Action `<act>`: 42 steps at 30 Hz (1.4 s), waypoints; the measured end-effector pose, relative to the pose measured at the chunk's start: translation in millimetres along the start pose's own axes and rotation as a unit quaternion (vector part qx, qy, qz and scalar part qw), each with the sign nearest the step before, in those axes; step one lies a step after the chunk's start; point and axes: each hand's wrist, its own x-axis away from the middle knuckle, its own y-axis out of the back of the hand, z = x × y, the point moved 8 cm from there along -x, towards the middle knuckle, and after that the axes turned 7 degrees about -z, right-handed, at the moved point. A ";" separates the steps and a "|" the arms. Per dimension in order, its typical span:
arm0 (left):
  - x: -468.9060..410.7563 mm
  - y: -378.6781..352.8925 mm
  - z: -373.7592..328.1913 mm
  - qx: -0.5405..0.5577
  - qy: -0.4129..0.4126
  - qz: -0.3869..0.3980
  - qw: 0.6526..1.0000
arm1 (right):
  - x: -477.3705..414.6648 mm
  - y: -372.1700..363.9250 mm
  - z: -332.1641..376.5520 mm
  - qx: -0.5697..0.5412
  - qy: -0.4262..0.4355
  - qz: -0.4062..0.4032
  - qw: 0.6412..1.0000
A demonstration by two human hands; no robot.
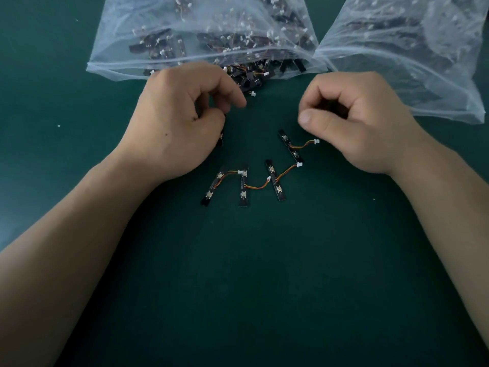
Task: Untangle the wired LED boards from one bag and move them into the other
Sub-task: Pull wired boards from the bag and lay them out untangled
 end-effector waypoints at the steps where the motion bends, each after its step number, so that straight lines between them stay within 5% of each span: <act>1: -0.2 -0.3 0.8 -0.001 0.002 -0.001 1.000 | 0.3 -1.8 1.0 0.001 0.002 0.012 1.000; 7: 0.7 -1.3 -6.0 -0.006 -0.023 0.010 1.000 | -0.3 -10.4 5.5 0.061 0.033 0.071 0.995; 13: 22.6 -24.1 -54.9 -0.067 -0.222 0.107 0.967 | -1.2 -9.4 6.2 0.073 0.029 0.066 0.995; 42: 28.2 -35.7 -45.5 -0.036 -0.180 0.173 0.968 | 1.3 -12.0 8.7 -0.006 -0.003 0.121 0.993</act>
